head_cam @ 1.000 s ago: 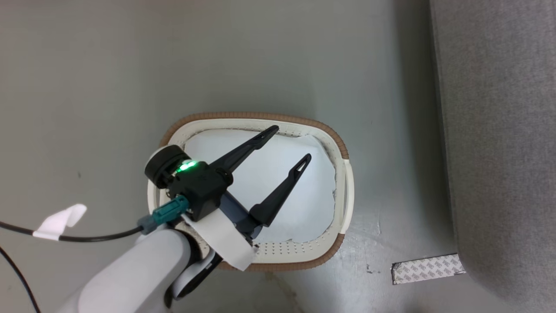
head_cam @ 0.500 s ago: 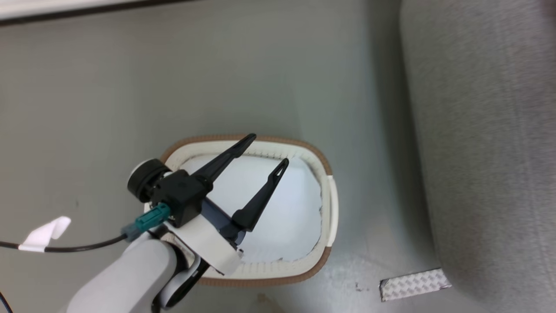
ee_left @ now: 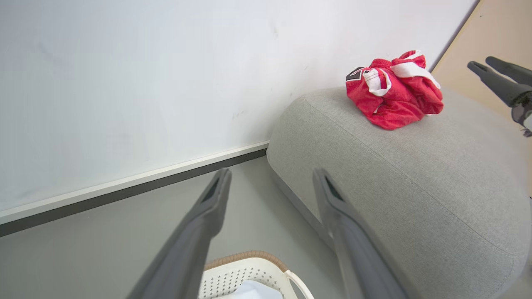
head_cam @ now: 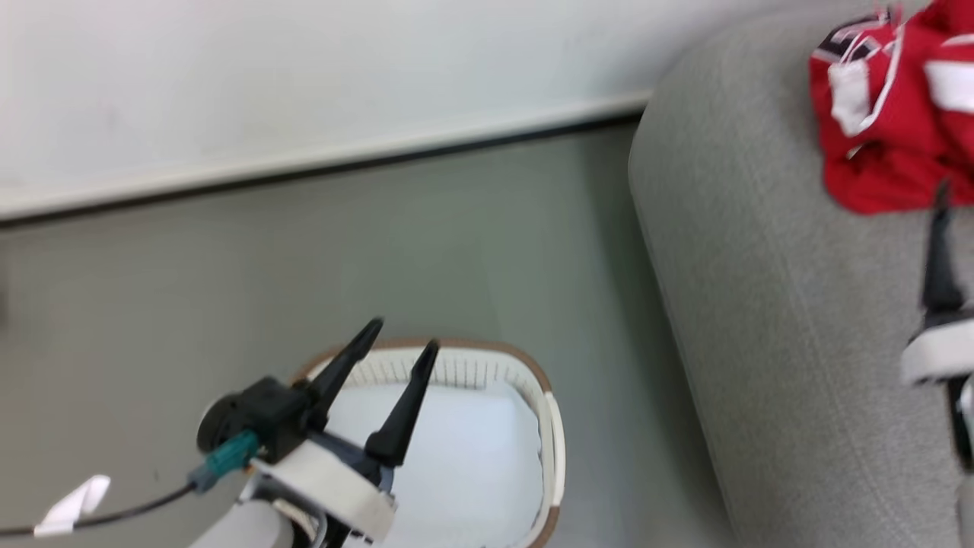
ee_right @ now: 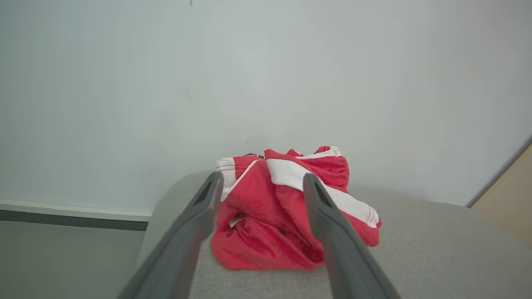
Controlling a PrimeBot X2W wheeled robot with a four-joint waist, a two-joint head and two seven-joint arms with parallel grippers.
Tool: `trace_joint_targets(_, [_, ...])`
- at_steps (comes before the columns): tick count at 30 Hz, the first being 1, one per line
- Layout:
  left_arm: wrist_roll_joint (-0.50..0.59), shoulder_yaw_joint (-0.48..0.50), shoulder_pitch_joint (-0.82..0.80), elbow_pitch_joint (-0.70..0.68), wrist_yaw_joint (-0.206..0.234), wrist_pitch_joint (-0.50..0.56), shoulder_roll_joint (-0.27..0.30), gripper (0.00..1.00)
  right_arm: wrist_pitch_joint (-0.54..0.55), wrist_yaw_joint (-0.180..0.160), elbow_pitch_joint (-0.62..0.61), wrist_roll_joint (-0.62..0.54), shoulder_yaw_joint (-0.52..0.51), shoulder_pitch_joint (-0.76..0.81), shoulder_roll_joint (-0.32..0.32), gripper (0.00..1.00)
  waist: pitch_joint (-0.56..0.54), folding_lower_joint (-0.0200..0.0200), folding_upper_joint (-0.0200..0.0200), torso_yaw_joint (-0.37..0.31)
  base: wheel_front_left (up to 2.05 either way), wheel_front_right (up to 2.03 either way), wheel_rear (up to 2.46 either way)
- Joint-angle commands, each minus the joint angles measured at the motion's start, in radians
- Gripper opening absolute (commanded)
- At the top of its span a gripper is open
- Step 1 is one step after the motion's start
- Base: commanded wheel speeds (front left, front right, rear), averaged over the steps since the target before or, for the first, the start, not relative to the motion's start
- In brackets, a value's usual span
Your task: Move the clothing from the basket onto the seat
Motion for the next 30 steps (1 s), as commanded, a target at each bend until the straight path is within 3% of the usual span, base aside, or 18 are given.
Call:
trace_joint_targets(1, [0.003, 0.018, 0.045, 0.018, 0.008, -0.006, -0.006, 1.0, -0.022, -0.003, 0.024, 0.031, 0.028, 0.049, -0.001, 1.0, -0.103, 0.0003, 0.0, 0.026, 0.0, 0.0, 0.0])
trace_joint_targets(5, [0.048, 0.108, 0.143, 0.019, 0.022, -0.006, -0.049, 1.0, -0.045, -0.003, 0.037, 0.075, 0.072, 0.141, 0.026, 1.0, -0.175, 0.0003, 0.0, 0.063, 0.0, 0.0, 0.0])
trace_joint_targets(13, [0.155, 0.285, 0.332, 0.071, 0.014, -0.007, -0.145, 1.0, -0.045, -0.003, -0.073, 0.134, 0.162, 0.333, 0.075, 1.0, -0.289, 0.0003, 0.0, 0.12, 0.0, 0.0, 0.0])
trace_joint_targets(30, [0.275, 0.544, 0.511, 0.168, -0.058, -0.007, -0.309, 1.0, -0.045, -0.003, -0.064, 0.266, 0.305, 0.536, 0.085, 1.0, -0.399, 0.0003, 0.0, 0.148, 0.0, 0.0, 0.0])
